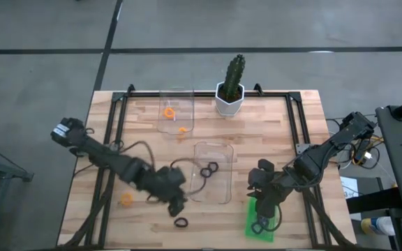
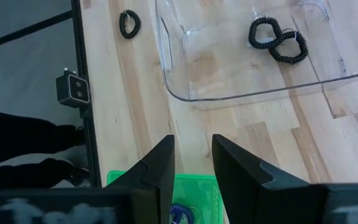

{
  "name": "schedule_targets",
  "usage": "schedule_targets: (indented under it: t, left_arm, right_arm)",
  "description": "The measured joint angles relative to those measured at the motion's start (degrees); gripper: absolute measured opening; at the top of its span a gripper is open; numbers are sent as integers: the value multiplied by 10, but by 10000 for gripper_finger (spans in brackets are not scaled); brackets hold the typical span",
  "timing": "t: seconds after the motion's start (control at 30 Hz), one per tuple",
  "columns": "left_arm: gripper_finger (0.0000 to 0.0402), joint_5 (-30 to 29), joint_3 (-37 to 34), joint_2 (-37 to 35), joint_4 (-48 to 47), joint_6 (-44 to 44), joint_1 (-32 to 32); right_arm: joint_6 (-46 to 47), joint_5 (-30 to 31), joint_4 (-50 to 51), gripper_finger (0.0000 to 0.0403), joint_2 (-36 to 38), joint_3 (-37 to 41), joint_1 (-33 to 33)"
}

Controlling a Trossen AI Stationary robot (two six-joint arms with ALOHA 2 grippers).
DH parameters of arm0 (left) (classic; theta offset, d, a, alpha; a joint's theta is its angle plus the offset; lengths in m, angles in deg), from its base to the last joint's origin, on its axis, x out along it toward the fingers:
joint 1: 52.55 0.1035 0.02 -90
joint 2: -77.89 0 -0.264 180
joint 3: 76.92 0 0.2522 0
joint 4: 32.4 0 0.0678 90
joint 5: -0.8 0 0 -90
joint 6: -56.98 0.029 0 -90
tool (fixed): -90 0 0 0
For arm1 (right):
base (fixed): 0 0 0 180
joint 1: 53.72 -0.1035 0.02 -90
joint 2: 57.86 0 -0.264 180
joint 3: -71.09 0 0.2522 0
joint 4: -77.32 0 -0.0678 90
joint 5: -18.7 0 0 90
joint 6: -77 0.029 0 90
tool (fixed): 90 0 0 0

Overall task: Sort spring keychains
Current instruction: Put the black spring keychain into the bottom transparent bin

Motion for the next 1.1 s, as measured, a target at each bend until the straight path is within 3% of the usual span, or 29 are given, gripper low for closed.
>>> schedule_targets:
  t: [0.13, 0.43, 1.1]
  left_arm:
    - [148, -16, -18, 7, -3, -40, -45]
    - [148, -8, -74, 44, 8, -108, -73]
    - [148, 44, -96, 195, 148, -63, -76]
  right_arm:
    - [-8, -1, 0, 107, 0, 0, 0]
    - [-15, -5, 0, 97, 0, 0, -1]
    - [-10, -5, 0, 92, 0, 0, -6]
